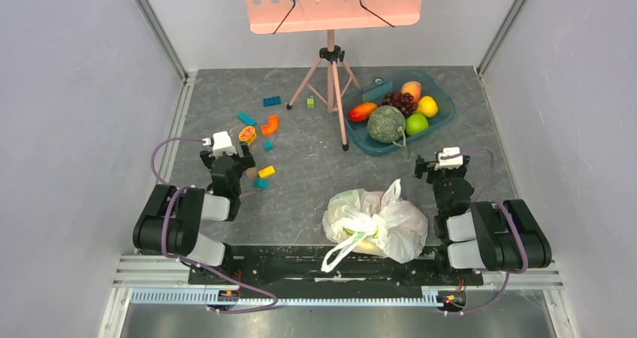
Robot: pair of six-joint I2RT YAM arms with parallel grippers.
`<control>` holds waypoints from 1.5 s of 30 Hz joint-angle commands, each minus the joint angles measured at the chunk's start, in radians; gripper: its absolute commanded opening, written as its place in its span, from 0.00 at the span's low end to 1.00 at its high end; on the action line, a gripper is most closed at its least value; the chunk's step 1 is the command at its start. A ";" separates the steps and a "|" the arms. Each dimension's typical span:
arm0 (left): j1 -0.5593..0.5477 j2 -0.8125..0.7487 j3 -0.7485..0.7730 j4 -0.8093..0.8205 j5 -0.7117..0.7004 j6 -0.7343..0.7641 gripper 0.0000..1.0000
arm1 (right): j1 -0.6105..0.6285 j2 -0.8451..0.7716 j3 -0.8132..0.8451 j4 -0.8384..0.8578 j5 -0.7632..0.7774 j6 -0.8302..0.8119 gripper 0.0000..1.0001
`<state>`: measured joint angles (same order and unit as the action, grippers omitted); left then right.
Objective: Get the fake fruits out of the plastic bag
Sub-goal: Move the plastic bag to the center of the board.
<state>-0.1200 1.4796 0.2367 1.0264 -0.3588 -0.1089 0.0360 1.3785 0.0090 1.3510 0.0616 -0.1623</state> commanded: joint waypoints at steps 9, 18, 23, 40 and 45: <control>0.003 -0.002 0.017 0.066 -0.025 0.062 1.00 | -0.003 0.001 -0.094 0.068 0.012 -0.016 0.98; -0.023 -0.233 0.096 -0.286 -0.126 0.025 1.00 | -0.003 -0.387 -0.024 -0.416 0.299 0.161 0.98; -0.036 -0.371 0.268 -0.806 -0.209 -0.249 1.00 | -0.002 -0.528 0.075 -0.665 0.330 0.280 0.98; -0.068 -0.362 0.799 -1.677 0.028 -0.630 1.00 | -0.005 -0.563 0.511 -1.412 0.311 0.537 0.98; -0.068 -0.353 0.844 -1.775 0.021 -0.666 1.00 | -0.004 -0.625 0.444 -1.311 0.134 0.458 0.98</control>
<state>-0.1875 1.1255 1.0458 -0.5793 -0.3416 -0.6823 0.0341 0.8055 0.4763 -0.0223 0.3134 0.3153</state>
